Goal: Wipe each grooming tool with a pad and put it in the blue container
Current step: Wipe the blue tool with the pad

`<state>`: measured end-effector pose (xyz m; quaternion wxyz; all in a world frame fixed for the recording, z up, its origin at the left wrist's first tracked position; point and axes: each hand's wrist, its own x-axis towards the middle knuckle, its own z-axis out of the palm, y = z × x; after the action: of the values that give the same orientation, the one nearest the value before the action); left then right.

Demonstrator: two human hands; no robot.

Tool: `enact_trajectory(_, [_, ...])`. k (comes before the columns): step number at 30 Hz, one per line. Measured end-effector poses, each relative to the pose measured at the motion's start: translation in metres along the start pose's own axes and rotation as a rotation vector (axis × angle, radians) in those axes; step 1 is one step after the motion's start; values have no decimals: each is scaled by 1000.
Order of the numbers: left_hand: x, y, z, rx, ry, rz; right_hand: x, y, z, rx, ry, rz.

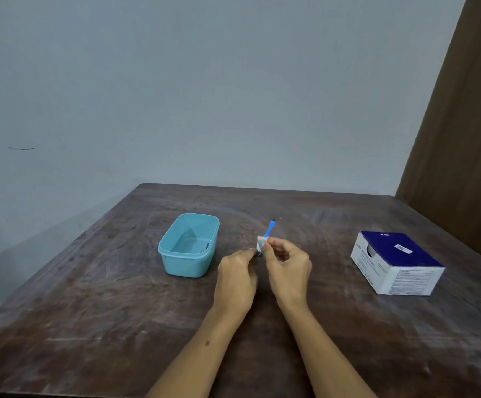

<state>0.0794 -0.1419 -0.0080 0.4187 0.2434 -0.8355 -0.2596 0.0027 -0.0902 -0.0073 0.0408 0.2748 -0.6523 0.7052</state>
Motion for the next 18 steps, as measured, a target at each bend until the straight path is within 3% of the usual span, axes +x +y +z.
enact_trajectory(6, [-2,2,1,-21,-41,48,2,-1,-3,30,152,-30])
enact_trajectory(14, [0,-1,-1,-92,13,5,0,2,1,-19,1,13])
enact_trajectory(18, [-2,1,0,-96,1,16,0,0,-2,-41,102,-99])
